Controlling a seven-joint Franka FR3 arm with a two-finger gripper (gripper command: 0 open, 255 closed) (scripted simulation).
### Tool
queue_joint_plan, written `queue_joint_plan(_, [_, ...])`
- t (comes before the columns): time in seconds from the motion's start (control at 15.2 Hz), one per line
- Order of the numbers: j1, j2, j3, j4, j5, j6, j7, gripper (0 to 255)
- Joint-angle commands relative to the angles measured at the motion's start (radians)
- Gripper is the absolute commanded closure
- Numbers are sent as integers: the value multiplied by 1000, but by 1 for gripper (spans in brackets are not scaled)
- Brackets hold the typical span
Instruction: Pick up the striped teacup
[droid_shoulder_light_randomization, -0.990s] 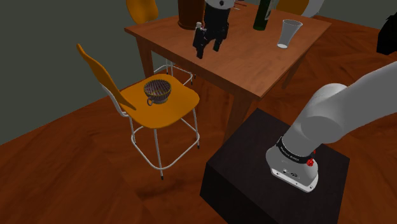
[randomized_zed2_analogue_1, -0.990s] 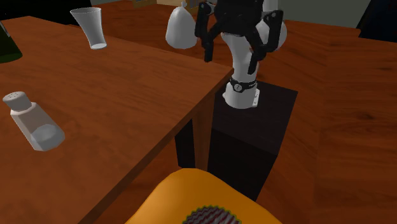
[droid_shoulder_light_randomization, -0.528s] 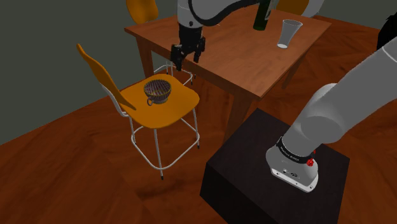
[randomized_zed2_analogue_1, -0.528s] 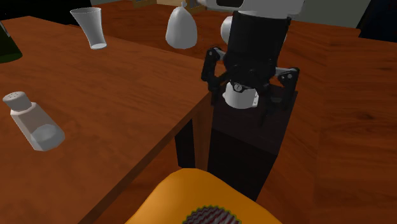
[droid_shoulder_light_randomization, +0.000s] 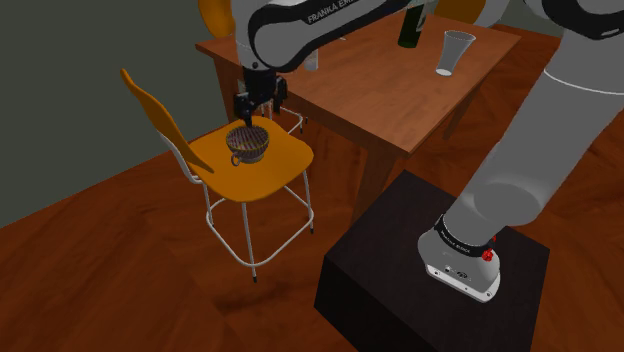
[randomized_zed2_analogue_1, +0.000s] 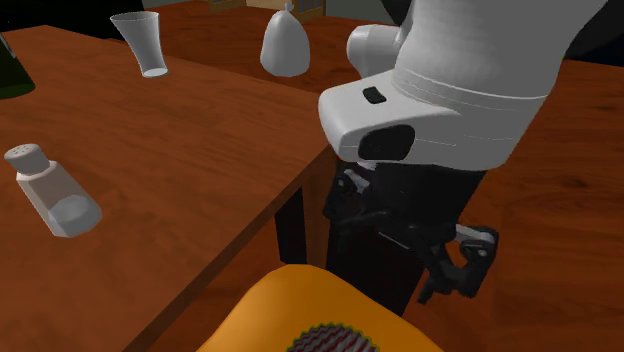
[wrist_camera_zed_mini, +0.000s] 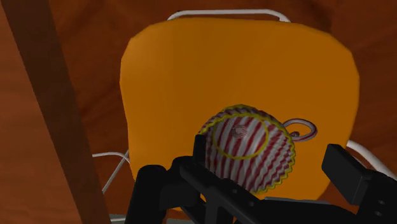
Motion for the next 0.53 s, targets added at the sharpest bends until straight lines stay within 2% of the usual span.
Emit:
queue_joint_plan(0.0, [16,77,7,57,-39,6,46,0])
queue_joint_plan(0.46, [100,372,-13,327,-158,-19,156,0])
